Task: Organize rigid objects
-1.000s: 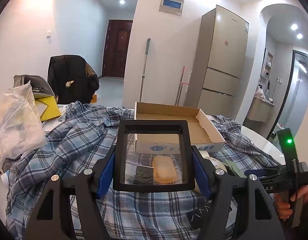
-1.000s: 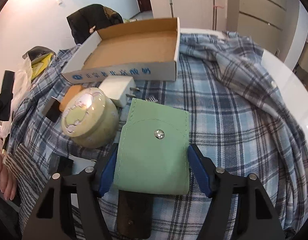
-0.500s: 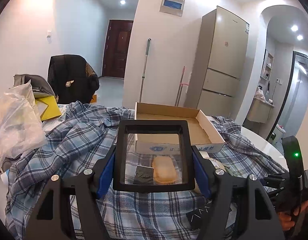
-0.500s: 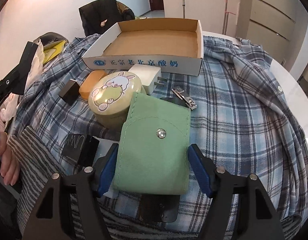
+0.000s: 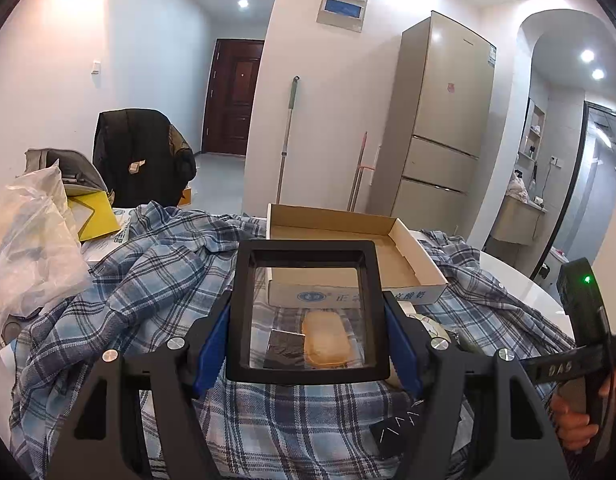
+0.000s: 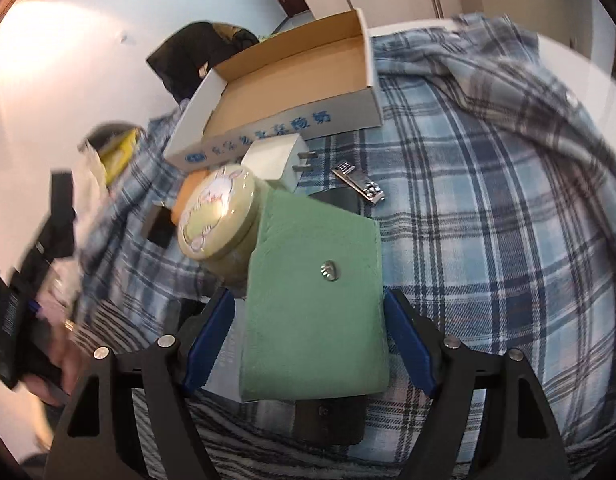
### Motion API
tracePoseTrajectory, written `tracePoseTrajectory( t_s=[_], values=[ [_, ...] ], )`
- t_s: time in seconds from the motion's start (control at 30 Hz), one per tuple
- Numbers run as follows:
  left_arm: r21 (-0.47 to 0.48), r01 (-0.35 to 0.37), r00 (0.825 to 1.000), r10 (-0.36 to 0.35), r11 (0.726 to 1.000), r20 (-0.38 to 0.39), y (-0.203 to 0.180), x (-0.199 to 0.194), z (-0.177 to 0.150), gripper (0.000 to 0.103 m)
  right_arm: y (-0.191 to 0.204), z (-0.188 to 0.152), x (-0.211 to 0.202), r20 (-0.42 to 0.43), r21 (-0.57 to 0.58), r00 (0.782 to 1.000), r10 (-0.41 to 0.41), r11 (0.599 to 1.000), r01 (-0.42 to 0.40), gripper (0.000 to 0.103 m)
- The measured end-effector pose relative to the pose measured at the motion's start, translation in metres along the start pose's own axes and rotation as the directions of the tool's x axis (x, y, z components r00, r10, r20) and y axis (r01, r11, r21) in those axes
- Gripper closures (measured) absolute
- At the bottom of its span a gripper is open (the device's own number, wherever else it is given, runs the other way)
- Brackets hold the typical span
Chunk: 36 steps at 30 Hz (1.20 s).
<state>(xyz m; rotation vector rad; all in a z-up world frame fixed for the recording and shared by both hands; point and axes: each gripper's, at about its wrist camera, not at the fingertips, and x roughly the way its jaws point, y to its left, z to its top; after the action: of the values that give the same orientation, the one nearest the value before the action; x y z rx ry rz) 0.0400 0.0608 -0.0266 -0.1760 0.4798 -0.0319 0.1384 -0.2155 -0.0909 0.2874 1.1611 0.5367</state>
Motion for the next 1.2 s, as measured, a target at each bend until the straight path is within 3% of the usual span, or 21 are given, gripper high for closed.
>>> tracePoseTrajectory(
  t_s=[0.17, 0.3, 0.43, 0.53, 0.8, 0.9, 1.2],
  values=[
    [-0.001, 0.001, 1.0, -0.001, 1.0, 0.0, 0.0, 0.0, 0.0, 0.031, -0.003, 0.003, -0.007, 0.029, -0.002, 0.999, -0.018, 1.0, 0.018, 0.027],
    [0.0, 0.0, 1.0, 0.0, 1.0, -0.001, -0.001, 0.0, 0.0, 0.031, 0.007, 0.002, -0.006, 0.045, -0.053, 0.993, -0.108, 0.992, 0.111, 0.027],
    [0.0, 0.0, 1.0, 0.0, 1.0, -0.001, 0.0, 0.0, 0.0, 0.031, 0.021, -0.002, -0.003, 0.059, -0.11, 0.972, -0.23, 0.966, 0.235, 0.026],
    [-0.001, 0.001, 1.0, -0.001, 1.0, -0.001, 0.0, 0.0, 0.0, 0.031, 0.028, -0.003, 0.002, 0.058, -0.071, 0.946, -0.32, 0.944, 0.323, 0.017],
    [-0.003, 0.003, 1.0, -0.003, 1.0, -0.002, 0.0, 0.0, 0.0, 0.031, 0.035, 0.003, 0.008, 0.063, 0.005, 0.931, -0.361, 0.932, 0.361, 0.017],
    [-0.008, -0.001, 1.0, 0.002, 1.0, 0.003, 0.0, -0.001, -0.001, 0.031, 0.038, 0.005, 0.003, 0.103, 0.011, 0.901, -0.422, 0.906, 0.424, 0.017],
    [-0.017, 0.004, 1.0, -0.004, 1.0, 0.003, 0.001, -0.002, -0.001, 0.031, 0.042, 0.001, 0.02, 0.028, -0.058, 0.895, -0.445, 0.893, 0.446, 0.017]
  ],
)
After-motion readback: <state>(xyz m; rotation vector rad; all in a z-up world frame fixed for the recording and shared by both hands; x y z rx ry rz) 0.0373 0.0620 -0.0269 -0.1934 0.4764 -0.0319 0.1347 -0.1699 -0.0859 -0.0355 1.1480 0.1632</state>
